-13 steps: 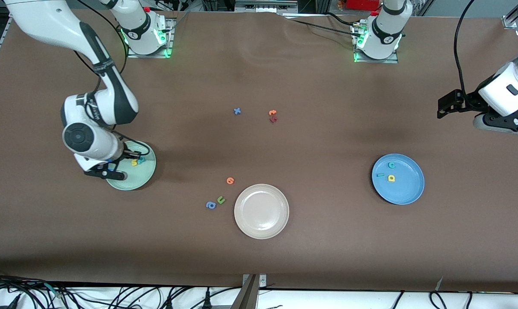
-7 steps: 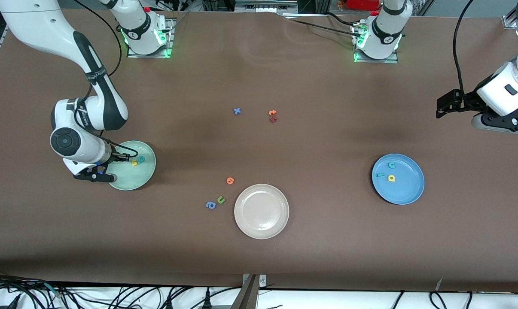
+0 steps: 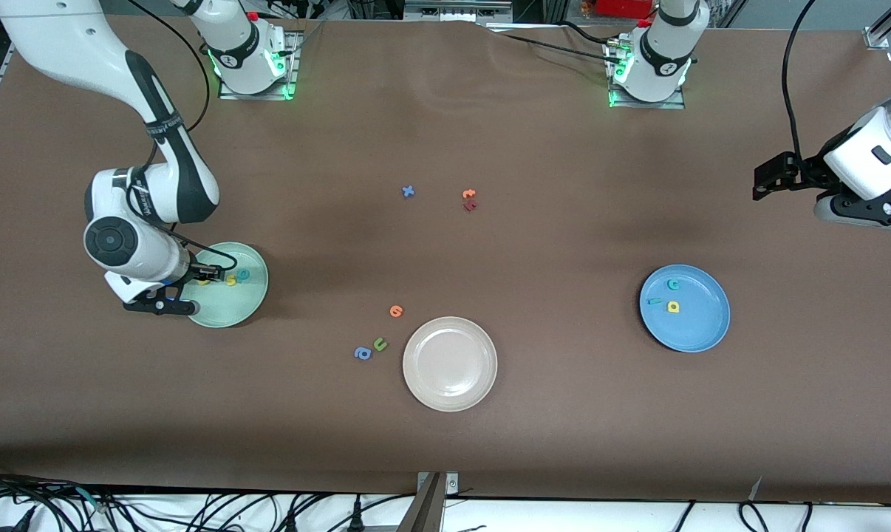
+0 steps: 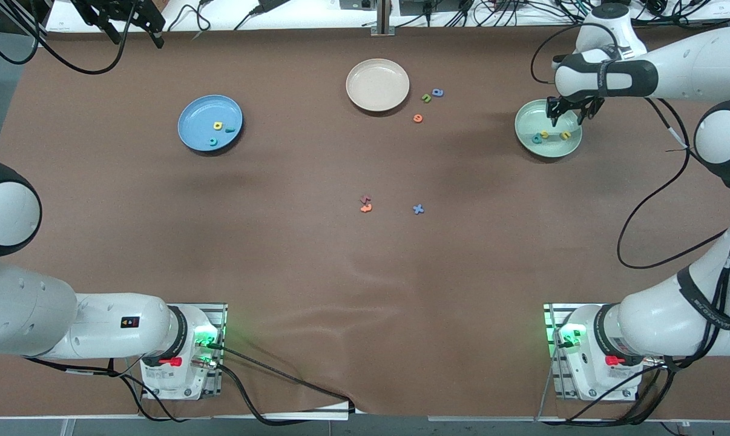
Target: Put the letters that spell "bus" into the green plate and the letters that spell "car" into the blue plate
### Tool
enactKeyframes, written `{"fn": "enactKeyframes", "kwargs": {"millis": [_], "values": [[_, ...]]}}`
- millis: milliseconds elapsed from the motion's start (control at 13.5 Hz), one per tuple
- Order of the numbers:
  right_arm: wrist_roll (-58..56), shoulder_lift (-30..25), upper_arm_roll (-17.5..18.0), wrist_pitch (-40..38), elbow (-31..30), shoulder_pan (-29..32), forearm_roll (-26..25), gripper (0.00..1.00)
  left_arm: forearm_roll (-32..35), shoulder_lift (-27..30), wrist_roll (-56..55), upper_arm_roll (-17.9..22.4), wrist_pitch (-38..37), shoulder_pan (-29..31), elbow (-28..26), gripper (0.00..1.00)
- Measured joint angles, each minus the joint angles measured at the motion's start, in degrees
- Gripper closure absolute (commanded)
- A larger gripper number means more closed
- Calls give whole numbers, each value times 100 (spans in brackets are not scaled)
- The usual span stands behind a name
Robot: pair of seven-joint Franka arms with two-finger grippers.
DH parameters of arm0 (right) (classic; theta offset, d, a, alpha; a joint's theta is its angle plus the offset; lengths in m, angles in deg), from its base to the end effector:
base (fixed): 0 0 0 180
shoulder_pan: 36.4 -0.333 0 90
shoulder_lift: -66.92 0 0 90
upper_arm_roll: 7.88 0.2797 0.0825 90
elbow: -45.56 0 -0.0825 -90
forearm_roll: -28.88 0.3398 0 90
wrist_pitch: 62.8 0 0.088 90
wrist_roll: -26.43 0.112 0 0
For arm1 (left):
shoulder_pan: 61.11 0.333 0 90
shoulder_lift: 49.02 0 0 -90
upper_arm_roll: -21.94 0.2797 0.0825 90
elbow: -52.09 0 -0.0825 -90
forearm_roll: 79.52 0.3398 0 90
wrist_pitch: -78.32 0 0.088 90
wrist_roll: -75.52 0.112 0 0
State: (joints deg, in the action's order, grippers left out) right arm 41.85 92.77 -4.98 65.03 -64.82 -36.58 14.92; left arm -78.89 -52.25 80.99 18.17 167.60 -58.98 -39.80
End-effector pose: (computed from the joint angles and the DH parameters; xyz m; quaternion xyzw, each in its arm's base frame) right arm 0.5619 0.0212 0.2376 0.9939 -0.0274 -0.0581 0.0897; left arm 0.5199 -0.0128 0.5391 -0.9968 0.0622 0.0510 0.0019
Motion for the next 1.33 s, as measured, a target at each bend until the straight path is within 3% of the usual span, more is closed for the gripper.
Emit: {"fn": "enactKeyframes", "kwargs": {"millis": [222,445,742,964,1335], "values": [[0,-550,71,-419,50,-40,73,0,0,0,0,0,-21,13,0,0],[3,-1358,188,-937,89,-119,596,0,0,0,0,-1,-23,13,0,0],[-97,-2298,347,-2107,508,-131,747,0,0,0,0,-3,-24,13,0,0],[-595,-2427,382,-2703,1194,-130,753,0,0,0,0,-10,-24,12,0,0],[-1151,-2379,362,-3284,1826,-84,753,0,0,0,0,-10,-25,13,0,0]]}}
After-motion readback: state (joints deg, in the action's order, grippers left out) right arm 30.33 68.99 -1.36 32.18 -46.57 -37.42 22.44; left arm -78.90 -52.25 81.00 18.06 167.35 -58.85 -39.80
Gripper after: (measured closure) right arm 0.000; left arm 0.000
